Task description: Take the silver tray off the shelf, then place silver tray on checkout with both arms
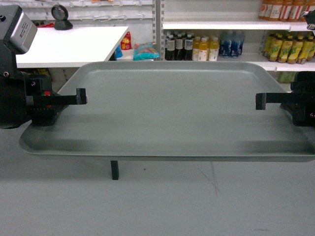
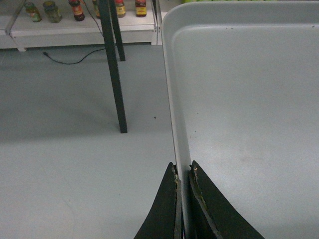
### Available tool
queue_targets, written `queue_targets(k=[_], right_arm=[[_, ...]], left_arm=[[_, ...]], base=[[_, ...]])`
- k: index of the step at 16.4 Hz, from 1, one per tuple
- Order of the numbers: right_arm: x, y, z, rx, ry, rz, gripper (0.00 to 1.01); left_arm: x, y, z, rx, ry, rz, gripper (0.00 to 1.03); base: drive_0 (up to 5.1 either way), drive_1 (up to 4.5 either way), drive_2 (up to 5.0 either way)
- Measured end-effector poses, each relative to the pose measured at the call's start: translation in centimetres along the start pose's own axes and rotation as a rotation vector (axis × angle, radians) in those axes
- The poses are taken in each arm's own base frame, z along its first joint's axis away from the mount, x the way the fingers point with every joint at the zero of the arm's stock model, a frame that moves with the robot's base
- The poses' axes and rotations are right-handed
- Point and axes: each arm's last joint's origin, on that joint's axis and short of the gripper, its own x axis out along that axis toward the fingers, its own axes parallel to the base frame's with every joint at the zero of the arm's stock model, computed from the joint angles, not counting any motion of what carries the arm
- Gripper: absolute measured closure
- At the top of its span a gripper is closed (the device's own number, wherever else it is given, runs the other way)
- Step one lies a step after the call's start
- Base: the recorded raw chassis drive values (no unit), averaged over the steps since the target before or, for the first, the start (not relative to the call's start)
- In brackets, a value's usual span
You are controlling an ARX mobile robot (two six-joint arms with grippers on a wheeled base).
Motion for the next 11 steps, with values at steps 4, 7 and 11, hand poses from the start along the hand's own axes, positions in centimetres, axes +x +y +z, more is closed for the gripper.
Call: queue_targets(k=[4,7,11], right_arm=[[-0.01,-0.01,0.02,0.0,-0.001,-0.001,0.98],[-0.02,0.0,0.01,0.0,0.0,0.0,0.98],[-0.01,0.0,0.02,0.0,-0.002,0.0,0.98]], left_arm=[[0.0,-0.01,0.01,0.0,-0.001,-0.001,0.99],[0.0,-0.02,-0.02,0.001,0.002,0.0,0.99],[0.0,0.0,-0.02,0.0,0.002,0.001,0.99]], base=[[-5.1,2.37,2.4],[-4.9,2.57,2.6],[-5.0,2.49,2.5]])
